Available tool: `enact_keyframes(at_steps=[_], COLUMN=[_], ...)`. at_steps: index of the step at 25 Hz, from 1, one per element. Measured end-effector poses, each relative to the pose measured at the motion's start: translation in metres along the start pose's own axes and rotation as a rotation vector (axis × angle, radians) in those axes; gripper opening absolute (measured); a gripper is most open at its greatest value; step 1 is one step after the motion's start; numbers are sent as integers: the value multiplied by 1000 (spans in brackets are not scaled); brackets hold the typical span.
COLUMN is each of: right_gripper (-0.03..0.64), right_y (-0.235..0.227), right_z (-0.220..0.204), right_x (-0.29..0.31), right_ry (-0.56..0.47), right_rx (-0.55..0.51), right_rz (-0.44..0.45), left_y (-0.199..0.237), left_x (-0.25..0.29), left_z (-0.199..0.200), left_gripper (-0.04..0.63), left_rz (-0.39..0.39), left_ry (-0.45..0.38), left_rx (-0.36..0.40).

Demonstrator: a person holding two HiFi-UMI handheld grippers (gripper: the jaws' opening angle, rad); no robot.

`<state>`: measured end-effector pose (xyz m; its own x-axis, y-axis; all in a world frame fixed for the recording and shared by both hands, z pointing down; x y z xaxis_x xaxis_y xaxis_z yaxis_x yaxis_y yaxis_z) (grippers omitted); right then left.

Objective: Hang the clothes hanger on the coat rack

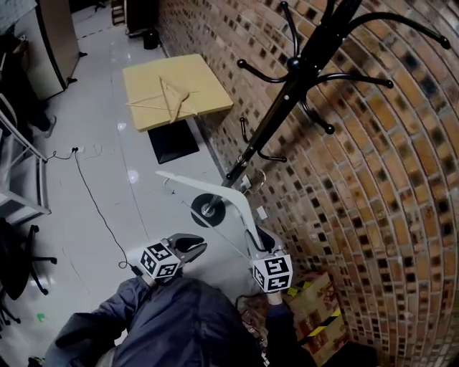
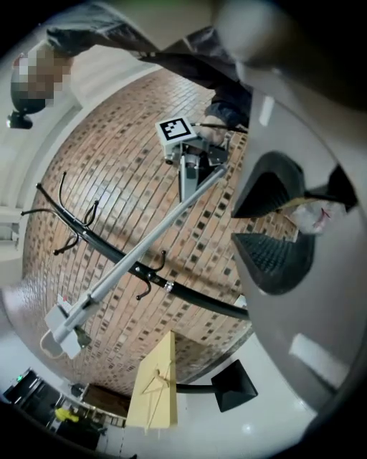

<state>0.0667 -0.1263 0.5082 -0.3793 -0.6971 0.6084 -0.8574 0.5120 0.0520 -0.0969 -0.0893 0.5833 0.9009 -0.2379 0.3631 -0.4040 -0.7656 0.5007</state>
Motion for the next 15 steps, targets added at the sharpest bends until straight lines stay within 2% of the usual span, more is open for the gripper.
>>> enact_keyframes(at_steps=[9,15], right_gripper=[114,115], right_y=[27,17], right_z=[-6,-15], right_x=[67,94], right_ry=[117,141], right_rx=[-27,-84], right_rz=[19,-52], left_y=[43,59], left_x=[-51,-65], left_z=[-8,-12], left_gripper=[72,72], left_rz=[32,43], left_ry=[-26,-43], left_rx=[-49,-68])
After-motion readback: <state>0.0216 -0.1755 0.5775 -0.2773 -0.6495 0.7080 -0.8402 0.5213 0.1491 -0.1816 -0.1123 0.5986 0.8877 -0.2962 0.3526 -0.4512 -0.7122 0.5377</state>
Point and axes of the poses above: the fingertips, and each gripper's own axes: x forward along the fingers, y to its left, z out of its top, the point moved 3 cm from there along -x, backward along the fingers, and after that the axes turned 6 degrees about y, right-handed, at the moved point
